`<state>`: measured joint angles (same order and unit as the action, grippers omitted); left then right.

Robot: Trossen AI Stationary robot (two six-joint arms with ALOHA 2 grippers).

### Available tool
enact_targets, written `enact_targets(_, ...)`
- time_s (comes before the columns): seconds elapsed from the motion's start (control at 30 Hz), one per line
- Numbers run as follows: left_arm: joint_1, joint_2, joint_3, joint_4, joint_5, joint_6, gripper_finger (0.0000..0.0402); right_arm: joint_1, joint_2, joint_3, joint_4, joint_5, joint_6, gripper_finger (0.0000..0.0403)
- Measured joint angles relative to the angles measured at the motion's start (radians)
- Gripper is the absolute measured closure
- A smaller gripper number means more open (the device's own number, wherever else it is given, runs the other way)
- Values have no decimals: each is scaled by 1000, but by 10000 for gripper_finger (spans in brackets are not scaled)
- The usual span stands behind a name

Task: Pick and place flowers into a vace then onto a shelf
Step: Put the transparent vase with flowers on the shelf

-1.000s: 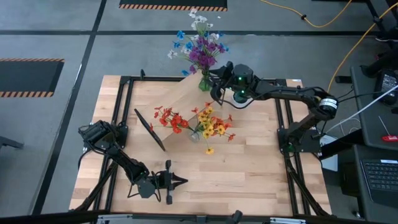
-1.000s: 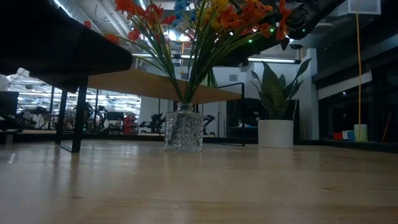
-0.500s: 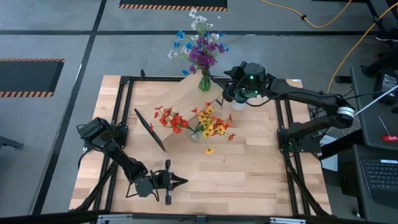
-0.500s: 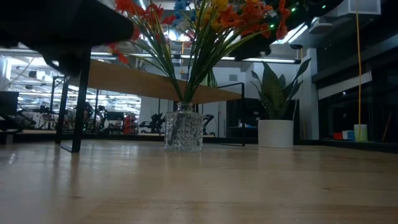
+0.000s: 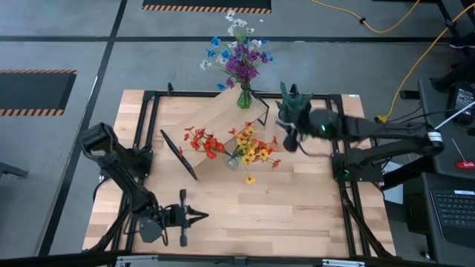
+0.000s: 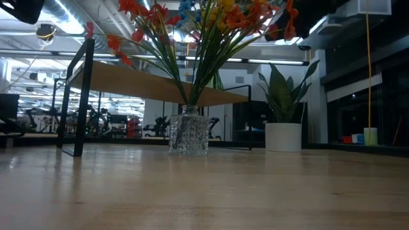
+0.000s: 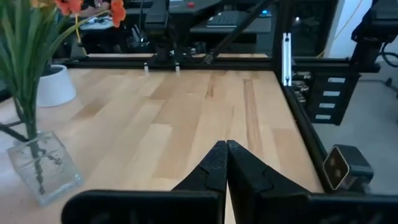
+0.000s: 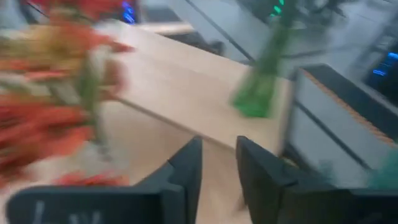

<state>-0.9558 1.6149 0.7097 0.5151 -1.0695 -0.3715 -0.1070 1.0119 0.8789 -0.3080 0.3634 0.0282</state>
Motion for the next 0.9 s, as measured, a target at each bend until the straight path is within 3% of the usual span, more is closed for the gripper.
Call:
enact_targets(0.17, 3, -73, 0, -101, 90, -8, 399, 158, -65, -234, 319, 3, 21, 341)
enact_targets(0.33, -6, -147, 0, -271, 123, -12, 399, 294, -46, -393, 621, 18, 32, 377)
enact_targets(0.47, -22, -208, 0, -422, 121, -86, 400, 404, 20, -409, 643, 139, -6, 399)
enact_targets(0.6, -36, -251, -1, -446, 137, -30, 399, 474, 127, -409, 673, 258, 34, 392)
enact_targets(0.9, -40, -277, -63, -384, 221, 23, 399, 530, 442, -383, 999, 274, -50, 398)
